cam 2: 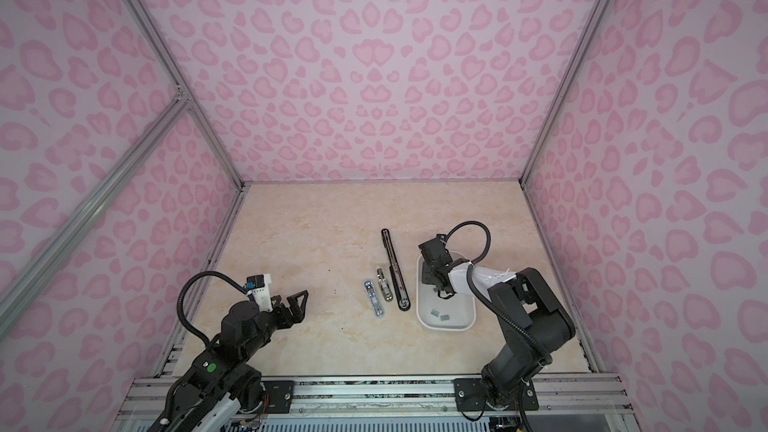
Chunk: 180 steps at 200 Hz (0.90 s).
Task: Load the staples into the stapler
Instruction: 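Lift the grey staple strip out of the white tray with the right gripper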
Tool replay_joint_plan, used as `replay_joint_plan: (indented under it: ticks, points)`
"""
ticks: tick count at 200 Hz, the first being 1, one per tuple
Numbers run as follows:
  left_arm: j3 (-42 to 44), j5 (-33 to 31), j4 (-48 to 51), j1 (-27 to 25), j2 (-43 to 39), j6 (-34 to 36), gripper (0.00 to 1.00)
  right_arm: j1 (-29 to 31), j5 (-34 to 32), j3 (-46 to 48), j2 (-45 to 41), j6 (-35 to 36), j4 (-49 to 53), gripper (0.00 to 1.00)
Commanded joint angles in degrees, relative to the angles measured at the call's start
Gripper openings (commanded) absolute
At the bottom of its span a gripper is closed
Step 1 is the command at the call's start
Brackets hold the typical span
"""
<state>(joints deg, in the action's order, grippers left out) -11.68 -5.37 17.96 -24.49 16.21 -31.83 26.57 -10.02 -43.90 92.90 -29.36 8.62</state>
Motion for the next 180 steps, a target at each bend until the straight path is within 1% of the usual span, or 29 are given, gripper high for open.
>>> replay_joint_plan:
  ticks: [1, 40, 67, 115, 152, 180]
  points:
    - [-0.4, -0.3, -1.1, -0.1, -0.2, -0.1, 0.97, 0.0, 0.4, 0.6, -0.1, 0.1, 2.5, 0.2]
    - [-0.4, -0.2, -1.0, 0.0, -0.1, 0.0, 0.97, 0.0, 0.5, 0.7, 0.3, 0.2, 2.4, 0.19]
    - [-0.3, -0.2, -1.1, 0.0, -0.1, -0.1, 0.97, 0.1, 0.5, 0.7, 0.4, 0.3, 2.1, 0.15]
    - [-0.4, -0.1, -1.1, 0.0, -0.1, 0.0, 0.97, 0.0, 0.4, 0.7, -0.3, 0.3, 2.3, 0.14]
    - [-0.3, 0.3, -1.1, 0.0, -0.2, 0.1, 0.97, 0.1, 0.0, 1.4, -4.1, 0.3, 2.5, 0.14]
    - [-0.3, -0.1, -1.1, 0.0, -0.3, -0.1, 0.97, 0.9, -1.3, 2.5, -9.6, 0.1, 2.7, 0.14]
